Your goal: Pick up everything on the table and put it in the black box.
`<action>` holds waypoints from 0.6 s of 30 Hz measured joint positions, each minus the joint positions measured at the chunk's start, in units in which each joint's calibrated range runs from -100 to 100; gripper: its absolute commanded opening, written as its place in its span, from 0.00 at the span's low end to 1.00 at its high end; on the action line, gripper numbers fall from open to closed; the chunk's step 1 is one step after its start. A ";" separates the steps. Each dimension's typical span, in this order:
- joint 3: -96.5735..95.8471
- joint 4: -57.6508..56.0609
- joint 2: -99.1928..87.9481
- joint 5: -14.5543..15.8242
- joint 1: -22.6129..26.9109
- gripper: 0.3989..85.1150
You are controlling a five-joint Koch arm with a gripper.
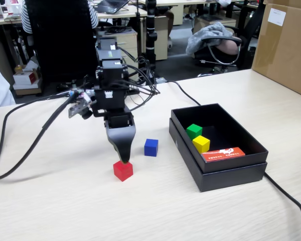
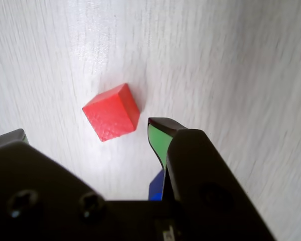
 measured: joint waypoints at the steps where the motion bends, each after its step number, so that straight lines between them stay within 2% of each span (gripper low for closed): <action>1: 1.19 -0.08 1.94 -0.05 0.00 0.53; 8: 4.38 -0.31 9.71 -0.49 0.00 0.52; 9: 4.75 -0.31 11.13 -0.49 0.00 0.47; 13: 6.48 -0.31 14.24 -0.49 0.00 0.38; 15: 8.22 -0.77 15.79 -0.49 0.00 0.30; 18: 10.41 -1.55 17.61 -0.49 0.00 0.02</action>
